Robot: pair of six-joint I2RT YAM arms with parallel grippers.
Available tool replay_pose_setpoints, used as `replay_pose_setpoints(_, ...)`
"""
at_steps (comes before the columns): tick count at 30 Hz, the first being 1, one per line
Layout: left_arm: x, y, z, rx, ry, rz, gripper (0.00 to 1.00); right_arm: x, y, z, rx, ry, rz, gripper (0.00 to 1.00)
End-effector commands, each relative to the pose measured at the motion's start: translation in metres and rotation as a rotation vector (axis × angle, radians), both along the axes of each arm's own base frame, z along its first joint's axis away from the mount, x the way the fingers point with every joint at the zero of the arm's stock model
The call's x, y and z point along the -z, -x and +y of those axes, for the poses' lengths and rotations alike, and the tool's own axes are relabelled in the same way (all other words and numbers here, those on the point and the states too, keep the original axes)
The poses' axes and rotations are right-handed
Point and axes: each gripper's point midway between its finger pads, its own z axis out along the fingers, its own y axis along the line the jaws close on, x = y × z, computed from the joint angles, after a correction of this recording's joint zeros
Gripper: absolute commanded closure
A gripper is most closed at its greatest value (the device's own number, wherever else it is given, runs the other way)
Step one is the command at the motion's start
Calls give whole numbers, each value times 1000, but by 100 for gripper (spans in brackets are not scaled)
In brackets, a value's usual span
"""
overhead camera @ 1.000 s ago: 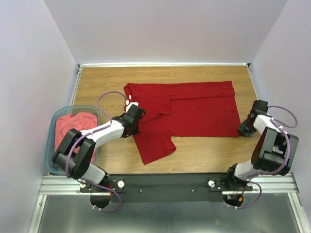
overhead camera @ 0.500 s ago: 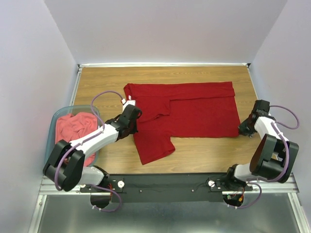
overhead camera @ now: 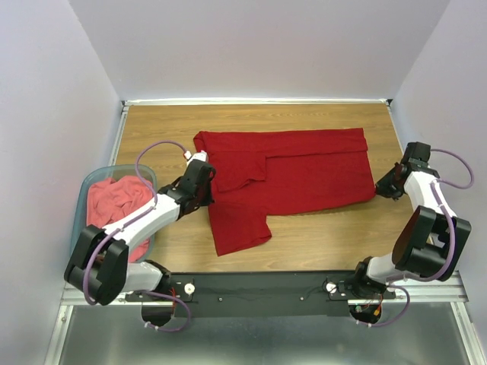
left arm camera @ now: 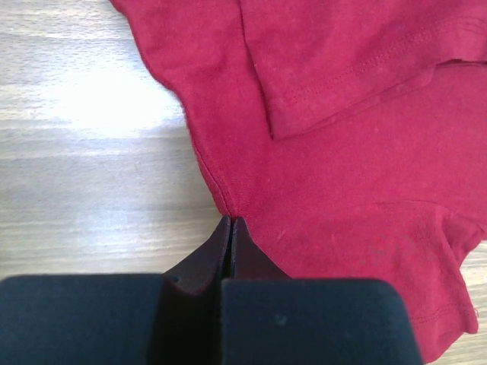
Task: Fold and stack the t-shirts
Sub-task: Fold the tshirt
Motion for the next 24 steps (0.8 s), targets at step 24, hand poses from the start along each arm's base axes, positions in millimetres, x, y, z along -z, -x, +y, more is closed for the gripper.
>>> replay_pose_setpoints(24,-27,-103,24,-60,71,-24,100,-10,-111,-2,-18,-146,-220,99)
